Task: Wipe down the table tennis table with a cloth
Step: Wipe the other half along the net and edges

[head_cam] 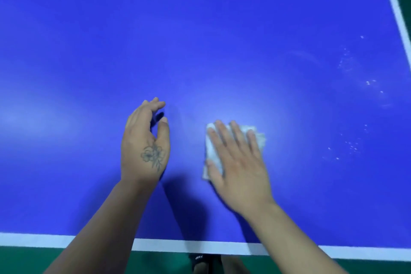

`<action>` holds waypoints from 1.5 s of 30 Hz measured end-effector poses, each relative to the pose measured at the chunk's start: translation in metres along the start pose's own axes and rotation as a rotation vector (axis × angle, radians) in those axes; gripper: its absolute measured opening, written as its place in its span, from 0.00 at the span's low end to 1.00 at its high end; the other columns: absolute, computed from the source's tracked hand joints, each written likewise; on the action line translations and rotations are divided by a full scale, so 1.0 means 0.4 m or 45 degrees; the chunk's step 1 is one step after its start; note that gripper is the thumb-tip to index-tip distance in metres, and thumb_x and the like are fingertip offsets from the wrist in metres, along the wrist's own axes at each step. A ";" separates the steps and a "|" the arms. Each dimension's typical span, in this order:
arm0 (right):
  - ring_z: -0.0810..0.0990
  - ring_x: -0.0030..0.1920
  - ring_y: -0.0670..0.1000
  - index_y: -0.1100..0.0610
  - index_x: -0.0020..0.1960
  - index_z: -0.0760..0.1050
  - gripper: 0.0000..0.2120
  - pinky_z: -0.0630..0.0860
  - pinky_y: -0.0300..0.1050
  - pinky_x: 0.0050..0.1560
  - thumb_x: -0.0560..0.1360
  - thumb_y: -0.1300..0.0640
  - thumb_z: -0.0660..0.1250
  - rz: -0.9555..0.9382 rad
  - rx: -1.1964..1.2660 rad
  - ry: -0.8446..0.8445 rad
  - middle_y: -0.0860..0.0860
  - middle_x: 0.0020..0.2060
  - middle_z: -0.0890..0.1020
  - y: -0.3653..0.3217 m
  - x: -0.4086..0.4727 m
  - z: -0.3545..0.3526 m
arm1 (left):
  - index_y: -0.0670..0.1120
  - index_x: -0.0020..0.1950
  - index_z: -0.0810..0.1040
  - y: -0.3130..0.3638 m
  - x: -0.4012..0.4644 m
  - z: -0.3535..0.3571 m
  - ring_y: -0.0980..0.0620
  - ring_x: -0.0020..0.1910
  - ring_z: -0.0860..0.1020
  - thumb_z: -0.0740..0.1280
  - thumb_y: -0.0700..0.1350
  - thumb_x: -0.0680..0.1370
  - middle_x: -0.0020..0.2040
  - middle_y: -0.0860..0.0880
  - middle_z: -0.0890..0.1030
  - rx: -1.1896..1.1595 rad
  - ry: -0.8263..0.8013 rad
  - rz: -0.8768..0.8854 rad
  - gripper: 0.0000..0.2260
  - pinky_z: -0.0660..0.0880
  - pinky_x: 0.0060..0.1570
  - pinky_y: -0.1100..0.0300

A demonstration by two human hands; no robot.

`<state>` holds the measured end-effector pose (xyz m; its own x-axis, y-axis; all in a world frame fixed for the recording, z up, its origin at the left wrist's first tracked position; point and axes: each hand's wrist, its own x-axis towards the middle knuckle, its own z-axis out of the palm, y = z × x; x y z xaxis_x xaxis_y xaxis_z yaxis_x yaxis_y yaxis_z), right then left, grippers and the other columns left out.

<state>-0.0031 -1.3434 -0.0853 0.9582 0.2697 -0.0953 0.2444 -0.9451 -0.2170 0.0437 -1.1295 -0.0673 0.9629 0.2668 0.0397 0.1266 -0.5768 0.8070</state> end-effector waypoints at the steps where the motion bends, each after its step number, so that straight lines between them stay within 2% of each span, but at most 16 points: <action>1: 0.50 0.86 0.54 0.50 0.87 0.54 0.33 0.49 0.62 0.84 0.85 0.42 0.54 0.086 -0.015 0.009 0.46 0.86 0.56 0.050 -0.011 -0.011 | 0.46 0.70 0.80 0.006 -0.010 0.009 0.55 0.78 0.72 0.66 0.36 0.85 0.71 0.50 0.79 -0.011 -0.032 -0.003 0.15 0.63 0.73 0.74; 5: 0.49 0.86 0.54 0.50 0.87 0.53 0.33 0.46 0.62 0.84 0.84 0.40 0.48 0.475 -0.013 0.089 0.47 0.86 0.56 0.209 0.065 -0.042 | 0.48 0.70 0.80 0.030 -0.043 0.038 0.59 0.79 0.70 0.66 0.37 0.85 0.71 0.54 0.78 -0.022 -0.131 0.010 0.15 0.62 0.73 0.74; 8: 0.46 0.86 0.54 0.49 0.87 0.51 0.34 0.41 0.63 0.84 0.84 0.40 0.46 0.625 0.043 0.143 0.47 0.86 0.53 0.223 0.198 -0.044 | 0.48 0.70 0.80 0.039 -0.053 0.059 0.58 0.79 0.70 0.66 0.38 0.85 0.71 0.55 0.78 -0.002 -0.172 0.022 0.15 0.63 0.74 0.70; 12: 0.47 0.86 0.55 0.50 0.87 0.52 0.35 0.38 0.63 0.84 0.82 0.40 0.49 0.461 0.024 0.165 0.47 0.86 0.54 0.133 0.283 -0.024 | 0.49 0.69 0.81 0.071 -0.041 0.093 0.56 0.76 0.74 0.67 0.39 0.84 0.70 0.54 0.81 0.000 -0.164 0.049 0.14 0.62 0.68 0.77; 17: 0.47 0.86 0.56 0.54 0.87 0.54 0.35 0.46 0.64 0.83 0.84 0.42 0.54 0.136 -0.007 0.112 0.48 0.86 0.54 -0.005 0.092 0.018 | 0.51 0.70 0.80 0.131 -0.001 0.169 0.57 0.70 0.78 0.65 0.45 0.84 0.68 0.54 0.82 -0.043 -0.193 0.100 0.15 0.71 0.72 0.60; 18: 0.47 0.86 0.55 0.55 0.86 0.58 0.34 0.48 0.63 0.83 0.84 0.44 0.57 0.102 0.063 0.119 0.49 0.86 0.56 -0.011 0.027 0.027 | 0.51 0.70 0.80 0.149 0.003 0.193 0.58 0.70 0.78 0.66 0.45 0.84 0.68 0.55 0.82 -0.041 -0.202 0.110 0.15 0.72 0.71 0.61; 20: 0.50 0.86 0.55 0.56 0.83 0.65 0.29 0.52 0.63 0.83 0.84 0.46 0.59 0.097 0.190 0.149 0.51 0.85 0.60 -0.005 -0.109 0.035 | 0.50 0.71 0.79 0.186 -0.002 0.246 0.60 0.71 0.75 0.66 0.44 0.85 0.70 0.55 0.80 0.016 -0.245 0.150 0.15 0.67 0.69 0.71; 21: 0.51 0.86 0.55 0.55 0.84 0.64 0.29 0.53 0.62 0.83 0.85 0.46 0.58 0.125 0.188 0.124 0.50 0.85 0.59 0.007 -0.171 0.033 | 0.50 0.72 0.79 0.200 -0.007 0.275 0.59 0.74 0.74 0.65 0.43 0.85 0.71 0.54 0.80 0.045 -0.279 0.169 0.15 0.65 0.69 0.73; 22: 0.50 0.86 0.54 0.53 0.85 0.61 0.30 0.53 0.62 0.83 0.85 0.45 0.58 0.159 0.172 0.093 0.48 0.86 0.57 0.022 -0.227 0.028 | 0.49 0.72 0.78 0.211 -0.014 0.302 0.56 0.76 0.73 0.65 0.43 0.85 0.73 0.53 0.79 0.056 -0.319 0.186 0.16 0.64 0.73 0.71; 24: 0.49 0.86 0.53 0.50 0.86 0.56 0.33 0.53 0.61 0.84 0.84 0.44 0.59 0.268 0.162 0.066 0.45 0.86 0.54 0.074 -0.316 0.010 | 0.47 0.73 0.77 0.226 -0.027 0.358 0.48 0.80 0.70 0.64 0.44 0.83 0.76 0.49 0.77 0.073 -0.415 0.256 0.18 0.65 0.81 0.53; 26: 0.49 0.86 0.53 0.50 0.87 0.53 0.34 0.53 0.62 0.84 0.84 0.44 0.59 0.424 0.094 0.039 0.45 0.86 0.53 0.150 -0.372 -0.003 | 0.44 0.77 0.74 0.233 -0.035 0.403 0.43 0.84 0.64 0.62 0.45 0.84 0.80 0.44 0.72 0.248 -0.454 0.392 0.20 0.58 0.84 0.43; 30: 0.48 0.86 0.54 0.52 0.87 0.50 0.34 0.52 0.64 0.84 0.85 0.42 0.53 0.721 -0.006 0.077 0.49 0.86 0.53 0.324 -0.364 -0.036 | 0.44 0.86 0.60 0.229 -0.042 0.446 0.43 0.87 0.52 0.53 0.53 0.89 0.87 0.44 0.59 0.750 -0.338 0.558 0.26 0.49 0.85 0.43; 34: 0.46 0.86 0.55 0.52 0.87 0.49 0.34 0.47 0.64 0.84 0.86 0.40 0.48 0.852 -0.033 0.153 0.50 0.87 0.51 0.434 -0.198 -0.054 | 0.47 0.87 0.58 0.233 -0.048 0.456 0.41 0.87 0.50 0.50 0.56 0.90 0.88 0.44 0.56 0.881 -0.287 0.553 0.27 0.48 0.85 0.40; 36: 0.46 0.86 0.55 0.53 0.87 0.49 0.34 0.45 0.65 0.84 0.86 0.39 0.48 0.824 -0.003 0.190 0.50 0.87 0.51 0.439 -0.094 -0.057 | 0.47 0.87 0.59 0.235 -0.046 0.456 0.41 0.87 0.50 0.50 0.55 0.89 0.87 0.43 0.57 0.885 -0.244 0.517 0.26 0.48 0.85 0.40; 39: 0.45 0.86 0.55 0.53 0.87 0.49 0.35 0.45 0.65 0.83 0.86 0.39 0.51 0.649 0.006 0.194 0.50 0.87 0.51 0.389 -0.003 -0.051 | 0.46 0.86 0.62 0.232 -0.043 0.458 0.41 0.87 0.52 0.51 0.54 0.89 0.87 0.43 0.58 0.841 -0.160 0.437 0.26 0.48 0.85 0.40; 45: 0.48 0.86 0.56 0.54 0.87 0.54 0.32 0.53 0.65 0.83 0.86 0.44 0.54 0.250 0.092 0.105 0.50 0.86 0.54 0.310 -0.128 -0.049 | 0.47 0.86 0.61 0.242 -0.038 0.467 0.41 0.87 0.51 0.52 0.57 0.88 0.88 0.43 0.57 0.910 -0.054 0.202 0.29 0.47 0.85 0.38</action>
<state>-0.0188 -1.4780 -0.0883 0.9960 0.0629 -0.0636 0.0433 -0.9615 -0.2714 0.0857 -1.3338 -0.0999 0.9891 0.1169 0.0897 0.0958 -0.9726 0.2118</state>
